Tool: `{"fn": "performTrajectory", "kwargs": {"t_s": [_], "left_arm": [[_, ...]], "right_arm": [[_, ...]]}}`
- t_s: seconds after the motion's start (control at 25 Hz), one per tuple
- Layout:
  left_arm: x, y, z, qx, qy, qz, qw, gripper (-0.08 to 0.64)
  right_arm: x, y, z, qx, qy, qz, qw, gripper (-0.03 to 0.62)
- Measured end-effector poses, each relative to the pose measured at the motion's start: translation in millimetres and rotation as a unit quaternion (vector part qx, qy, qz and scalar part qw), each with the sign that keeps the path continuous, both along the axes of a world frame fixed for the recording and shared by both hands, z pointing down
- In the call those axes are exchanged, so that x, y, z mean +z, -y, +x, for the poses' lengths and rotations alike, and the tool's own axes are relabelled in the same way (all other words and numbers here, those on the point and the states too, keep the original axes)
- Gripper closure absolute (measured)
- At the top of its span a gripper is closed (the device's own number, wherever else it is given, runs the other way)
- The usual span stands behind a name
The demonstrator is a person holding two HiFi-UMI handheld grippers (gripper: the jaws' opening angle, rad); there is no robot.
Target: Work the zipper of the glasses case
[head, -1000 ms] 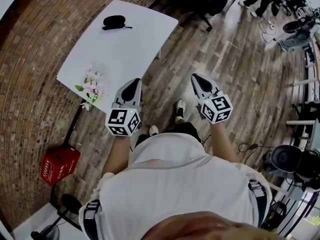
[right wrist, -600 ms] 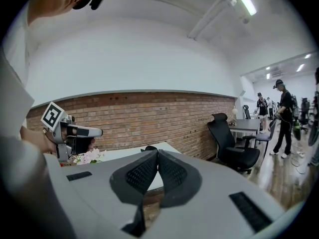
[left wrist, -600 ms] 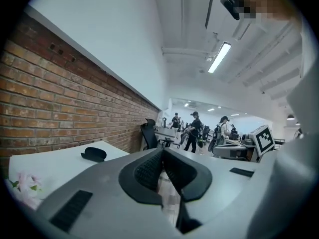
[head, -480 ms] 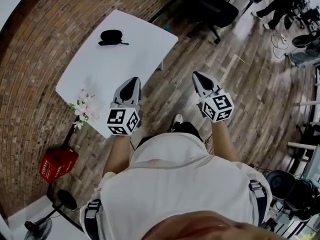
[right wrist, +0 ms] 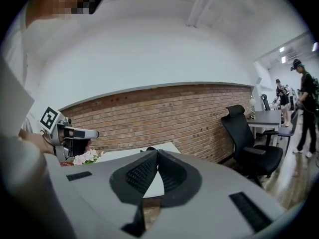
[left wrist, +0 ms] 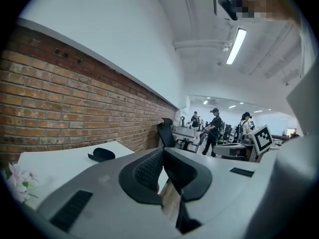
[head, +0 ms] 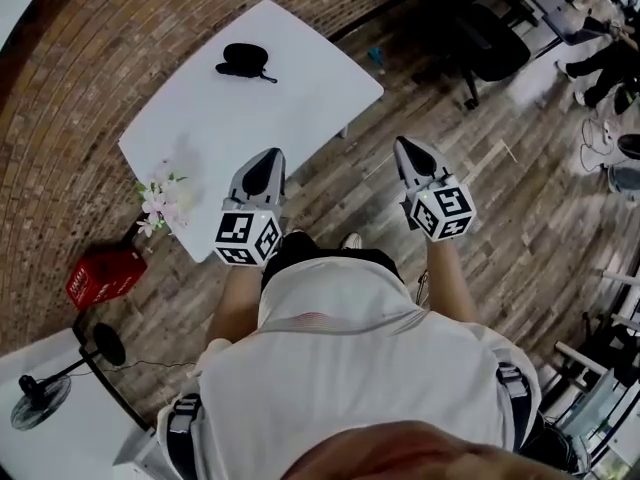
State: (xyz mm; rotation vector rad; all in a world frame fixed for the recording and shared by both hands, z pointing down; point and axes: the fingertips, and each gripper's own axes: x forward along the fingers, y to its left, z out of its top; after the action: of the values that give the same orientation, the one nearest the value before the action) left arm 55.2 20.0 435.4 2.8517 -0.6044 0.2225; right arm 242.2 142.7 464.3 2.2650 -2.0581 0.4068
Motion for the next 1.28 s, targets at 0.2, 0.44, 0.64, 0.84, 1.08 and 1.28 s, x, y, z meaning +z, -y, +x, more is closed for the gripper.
{"fn": "performTrajectory", "kwargs": {"t_s": [0.2, 0.44, 0.64, 0.84, 1.08, 1.28], "left_arm": [[1, 31, 7, -0.027, -0.002, -0.006, 0.9996, 0.54], [3, 91, 12, -0.056, -0.01, -0.017, 0.9982, 0.54], [6, 152, 1, -0.087, -0.016, -0.023, 0.9958, 0.54], [16, 208, -18, -0.127, -0.02, -0.033, 0.9911, 0.54], [27, 242, -34, -0.162, -0.015, -0.047, 0.9856, 0.54], [32, 251, -44, -0.227, -0.005, -0.055, 0.9723, 0.54]], "right_arm": [[7, 39, 6, -0.03, 0.007, -0.009, 0.999, 0.54], [4, 103, 17, -0.056, 0.0, -0.024, 0.998, 0.54], [-4, 185, 15, -0.091, -0.012, -0.031, 0.995, 0.54], [1, 254, -7, -0.136, -0.02, -0.049, 0.989, 0.54], [15, 310, -28, -0.191, -0.021, -0.068, 0.979, 0.54], [21, 352, -34, -0.261, -0.016, -0.066, 0.963, 0.54]]}}
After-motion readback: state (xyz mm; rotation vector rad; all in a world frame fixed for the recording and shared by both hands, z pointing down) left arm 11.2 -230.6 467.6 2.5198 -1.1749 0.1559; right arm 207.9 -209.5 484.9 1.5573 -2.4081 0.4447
